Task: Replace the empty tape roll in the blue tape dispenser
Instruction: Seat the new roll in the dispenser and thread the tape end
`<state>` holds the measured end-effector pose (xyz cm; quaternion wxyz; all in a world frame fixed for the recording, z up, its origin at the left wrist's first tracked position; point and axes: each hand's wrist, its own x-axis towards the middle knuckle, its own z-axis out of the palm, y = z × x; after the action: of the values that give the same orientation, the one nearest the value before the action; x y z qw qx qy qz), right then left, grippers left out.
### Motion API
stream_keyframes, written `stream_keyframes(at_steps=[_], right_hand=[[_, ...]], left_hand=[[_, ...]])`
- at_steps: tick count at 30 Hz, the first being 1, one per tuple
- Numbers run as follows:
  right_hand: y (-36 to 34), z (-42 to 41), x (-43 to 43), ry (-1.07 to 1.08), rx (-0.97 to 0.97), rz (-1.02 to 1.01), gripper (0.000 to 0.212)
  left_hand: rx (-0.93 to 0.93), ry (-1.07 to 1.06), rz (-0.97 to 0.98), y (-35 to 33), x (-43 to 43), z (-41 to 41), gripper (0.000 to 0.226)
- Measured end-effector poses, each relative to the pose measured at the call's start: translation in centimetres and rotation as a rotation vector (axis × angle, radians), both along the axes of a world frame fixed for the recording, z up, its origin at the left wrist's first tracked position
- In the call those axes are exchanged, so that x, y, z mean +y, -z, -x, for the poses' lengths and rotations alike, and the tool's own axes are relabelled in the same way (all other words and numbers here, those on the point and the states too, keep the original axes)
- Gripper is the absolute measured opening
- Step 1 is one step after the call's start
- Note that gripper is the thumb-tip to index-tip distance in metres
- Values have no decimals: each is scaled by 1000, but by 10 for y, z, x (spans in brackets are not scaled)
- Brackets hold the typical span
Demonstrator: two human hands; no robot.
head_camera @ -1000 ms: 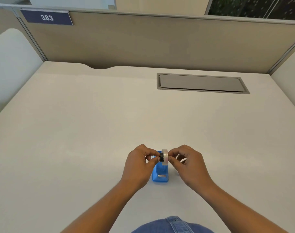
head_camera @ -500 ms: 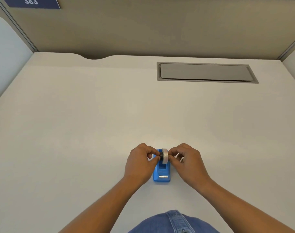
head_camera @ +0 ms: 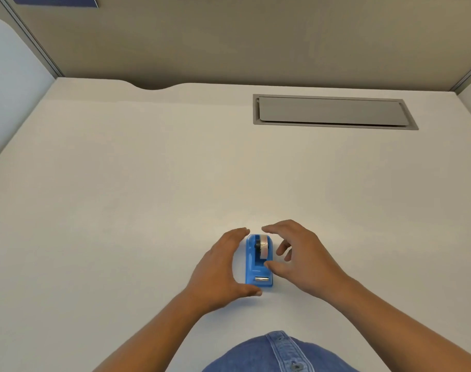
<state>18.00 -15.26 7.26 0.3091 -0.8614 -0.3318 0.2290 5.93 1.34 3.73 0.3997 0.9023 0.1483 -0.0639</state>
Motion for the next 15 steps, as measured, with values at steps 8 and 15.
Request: stream_keyframes(at_steps=[8,15], right_hand=[[-7,3,18,-65,-84,-8,36],[-9,7,22,-63,-113,73,25]], left_hand=[[-76,-8,-75,3,-13,-6,94],[-64,-26,-135,4,-14,-6,95]])
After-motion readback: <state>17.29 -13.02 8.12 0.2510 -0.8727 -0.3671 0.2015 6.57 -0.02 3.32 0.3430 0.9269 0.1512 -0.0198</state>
